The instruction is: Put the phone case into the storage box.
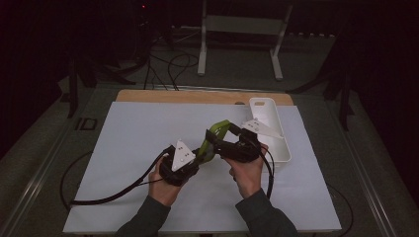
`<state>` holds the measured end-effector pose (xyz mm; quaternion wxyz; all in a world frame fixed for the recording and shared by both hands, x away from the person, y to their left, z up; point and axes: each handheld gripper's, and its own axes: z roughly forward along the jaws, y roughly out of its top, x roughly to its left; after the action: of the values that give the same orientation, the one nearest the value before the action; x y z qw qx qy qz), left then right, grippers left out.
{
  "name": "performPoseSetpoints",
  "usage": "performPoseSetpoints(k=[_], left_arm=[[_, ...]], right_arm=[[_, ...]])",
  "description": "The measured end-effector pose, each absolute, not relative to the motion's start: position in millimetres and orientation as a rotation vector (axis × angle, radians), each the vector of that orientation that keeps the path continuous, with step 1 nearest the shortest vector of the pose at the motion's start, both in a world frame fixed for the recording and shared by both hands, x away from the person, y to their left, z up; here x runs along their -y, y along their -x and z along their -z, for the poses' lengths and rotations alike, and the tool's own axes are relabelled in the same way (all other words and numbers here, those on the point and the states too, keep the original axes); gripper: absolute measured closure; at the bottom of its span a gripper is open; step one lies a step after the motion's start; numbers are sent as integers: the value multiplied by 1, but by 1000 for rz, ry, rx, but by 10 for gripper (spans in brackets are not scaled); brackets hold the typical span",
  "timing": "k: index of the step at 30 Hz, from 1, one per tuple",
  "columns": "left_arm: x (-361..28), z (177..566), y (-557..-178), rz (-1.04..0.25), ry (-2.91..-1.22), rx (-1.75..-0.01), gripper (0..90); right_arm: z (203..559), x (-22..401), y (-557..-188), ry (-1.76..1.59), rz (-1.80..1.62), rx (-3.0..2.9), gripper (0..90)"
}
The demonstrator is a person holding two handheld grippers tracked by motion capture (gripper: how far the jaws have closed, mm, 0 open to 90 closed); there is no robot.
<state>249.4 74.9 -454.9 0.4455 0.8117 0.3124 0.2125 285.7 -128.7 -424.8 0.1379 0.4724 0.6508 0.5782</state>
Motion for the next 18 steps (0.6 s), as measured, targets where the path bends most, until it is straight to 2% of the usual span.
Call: performPoseSetpoints(k=[14, 18], left_arm=[[-75, 457, -252, -494, -2017, -739, 765], [-77, 457, -254, -469, -2016, -743, 673]], right_arm=[[425, 133, -287, -1358, -1678, -1907, 163], [425, 134, -287, -1356, -1682, -1908, 164]])
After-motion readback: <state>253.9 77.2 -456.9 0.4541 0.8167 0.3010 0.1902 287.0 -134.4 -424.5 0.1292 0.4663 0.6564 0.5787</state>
